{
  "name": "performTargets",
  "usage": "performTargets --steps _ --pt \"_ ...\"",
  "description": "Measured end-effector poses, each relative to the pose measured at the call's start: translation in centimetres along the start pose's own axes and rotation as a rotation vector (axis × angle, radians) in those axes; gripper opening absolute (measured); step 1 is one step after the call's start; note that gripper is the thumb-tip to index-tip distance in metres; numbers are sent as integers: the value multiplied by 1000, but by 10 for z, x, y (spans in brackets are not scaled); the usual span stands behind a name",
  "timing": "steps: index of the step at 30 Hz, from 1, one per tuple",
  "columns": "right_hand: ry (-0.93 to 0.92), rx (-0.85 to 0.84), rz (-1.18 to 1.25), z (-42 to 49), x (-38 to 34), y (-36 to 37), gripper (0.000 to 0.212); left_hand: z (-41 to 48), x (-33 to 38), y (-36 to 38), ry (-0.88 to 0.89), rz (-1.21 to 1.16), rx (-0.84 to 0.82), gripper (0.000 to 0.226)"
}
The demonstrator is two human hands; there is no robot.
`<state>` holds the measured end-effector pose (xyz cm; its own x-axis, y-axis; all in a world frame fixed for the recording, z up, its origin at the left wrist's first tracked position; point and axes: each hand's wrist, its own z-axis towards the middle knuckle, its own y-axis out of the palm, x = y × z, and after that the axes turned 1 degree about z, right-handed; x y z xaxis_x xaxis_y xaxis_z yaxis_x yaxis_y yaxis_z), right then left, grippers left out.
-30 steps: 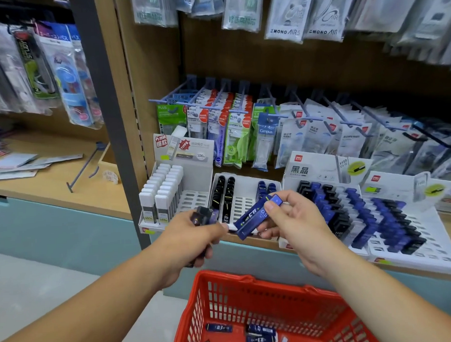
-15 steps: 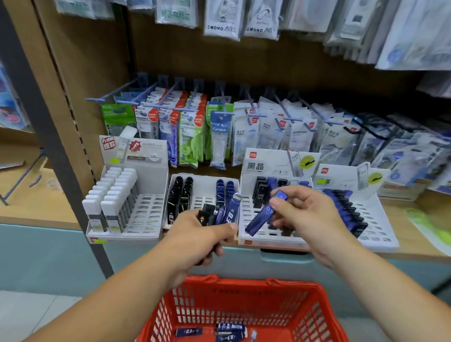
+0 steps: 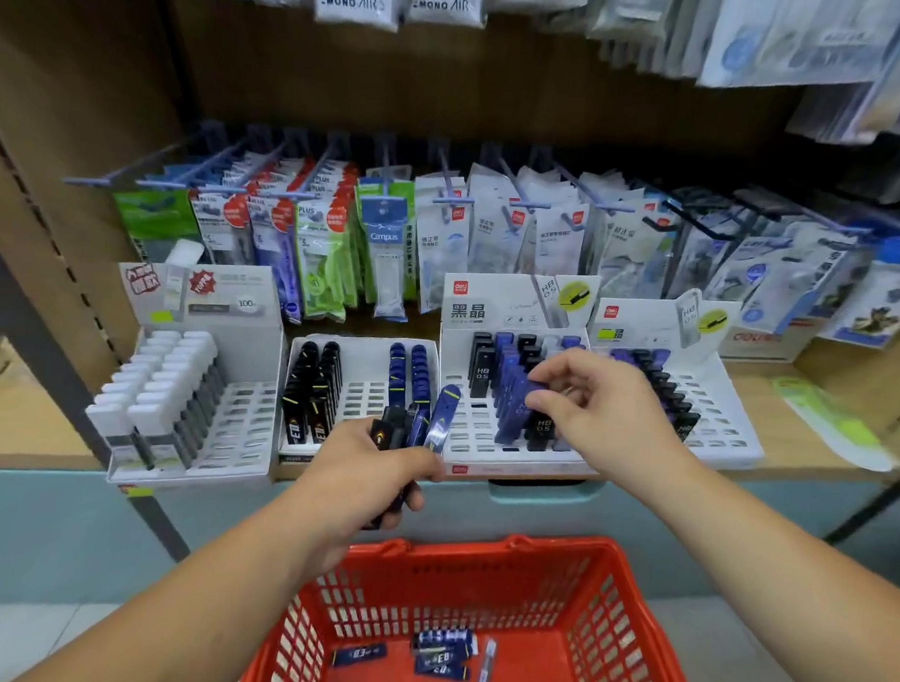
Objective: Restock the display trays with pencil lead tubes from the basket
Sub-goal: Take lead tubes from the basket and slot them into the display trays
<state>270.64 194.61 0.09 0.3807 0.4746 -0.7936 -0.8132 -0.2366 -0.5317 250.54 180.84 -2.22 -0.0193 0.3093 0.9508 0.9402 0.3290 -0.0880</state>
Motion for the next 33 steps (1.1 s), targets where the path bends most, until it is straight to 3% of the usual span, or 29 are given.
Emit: performTargets --steps 4,9,12,19,22,25,29,33 --pt "-6 -30 -88 4 4 3 32 -2 0 -2 18 6 -1 45" --pt "21 -56 -78 5 7 4 30 -2 -2 -2 33 -21 -6 27" --pt "25 -93 -78 3 11 4 28 -2 -2 -2 43 -15 -22 38" --pt "-84 23 -276 2 11 3 34 -4 -2 -1 29 -27 -42 35" --pt "-85 11 -283 2 12 4 23 -5 1 1 23 -25 -29 27" --pt "-90 23 -146 0 -5 6 14 -6 6 5 32 -22 -39 30" --pt "118 -146 369 -13 -33 12 23 -15 14 12 68 -24 -85 26" --pt "135 -222 400 -20 -39 19 23 -24 16 15 79 -16 -98 24"
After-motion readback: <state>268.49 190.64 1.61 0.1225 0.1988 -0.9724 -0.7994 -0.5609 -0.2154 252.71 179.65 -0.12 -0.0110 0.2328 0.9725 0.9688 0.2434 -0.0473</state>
